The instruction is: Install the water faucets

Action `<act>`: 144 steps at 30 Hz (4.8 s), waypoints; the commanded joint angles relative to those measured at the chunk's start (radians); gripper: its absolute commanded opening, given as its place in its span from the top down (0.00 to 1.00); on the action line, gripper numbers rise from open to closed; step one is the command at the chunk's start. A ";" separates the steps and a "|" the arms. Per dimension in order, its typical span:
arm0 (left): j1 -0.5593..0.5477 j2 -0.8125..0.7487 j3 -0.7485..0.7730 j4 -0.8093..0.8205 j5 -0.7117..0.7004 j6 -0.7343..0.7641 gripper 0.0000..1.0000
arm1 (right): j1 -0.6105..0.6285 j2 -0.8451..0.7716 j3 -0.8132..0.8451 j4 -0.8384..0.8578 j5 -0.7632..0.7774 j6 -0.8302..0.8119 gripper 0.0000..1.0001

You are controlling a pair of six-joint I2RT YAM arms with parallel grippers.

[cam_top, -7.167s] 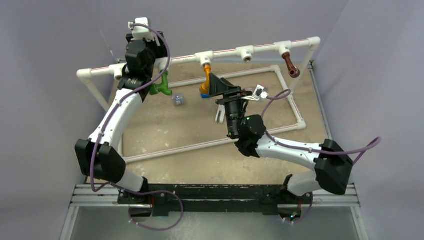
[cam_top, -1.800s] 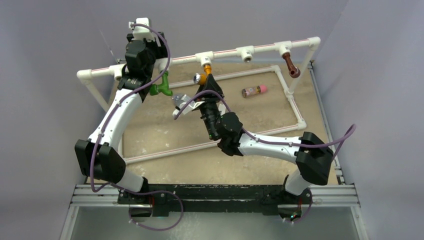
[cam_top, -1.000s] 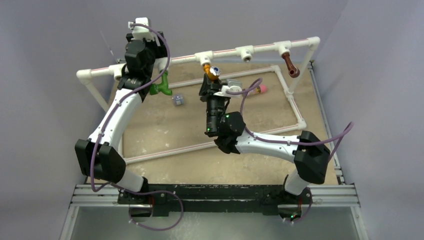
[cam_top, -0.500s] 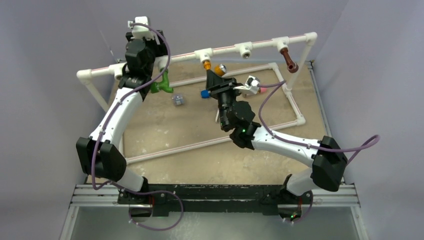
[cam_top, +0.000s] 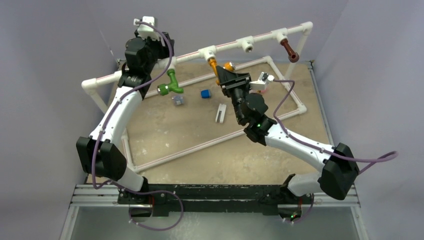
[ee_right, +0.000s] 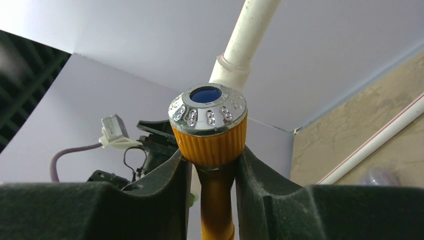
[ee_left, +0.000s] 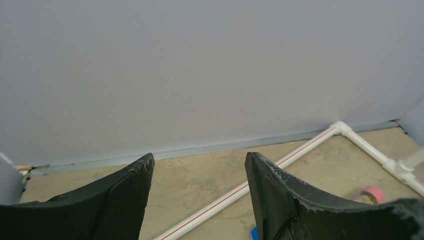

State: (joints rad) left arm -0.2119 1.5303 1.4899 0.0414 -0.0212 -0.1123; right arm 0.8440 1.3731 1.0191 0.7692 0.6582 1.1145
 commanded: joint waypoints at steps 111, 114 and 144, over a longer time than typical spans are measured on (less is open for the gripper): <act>-0.041 0.042 -0.049 -0.301 0.238 0.044 0.36 | 0.037 -0.018 -0.145 0.295 -0.242 -2.370 0.88; -0.041 0.043 -0.049 -0.300 0.237 0.045 0.36 | 0.037 -0.027 -0.161 0.302 -0.249 -2.274 1.00; -0.041 0.044 -0.049 -0.303 0.241 0.045 0.36 | 0.041 -0.108 -0.170 0.398 -0.197 -0.112 1.00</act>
State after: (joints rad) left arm -0.2283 1.5272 1.5127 -0.0700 0.1726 -0.0822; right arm 0.8749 1.3243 0.8291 1.0142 0.4759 0.5972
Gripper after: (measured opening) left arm 0.641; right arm 0.409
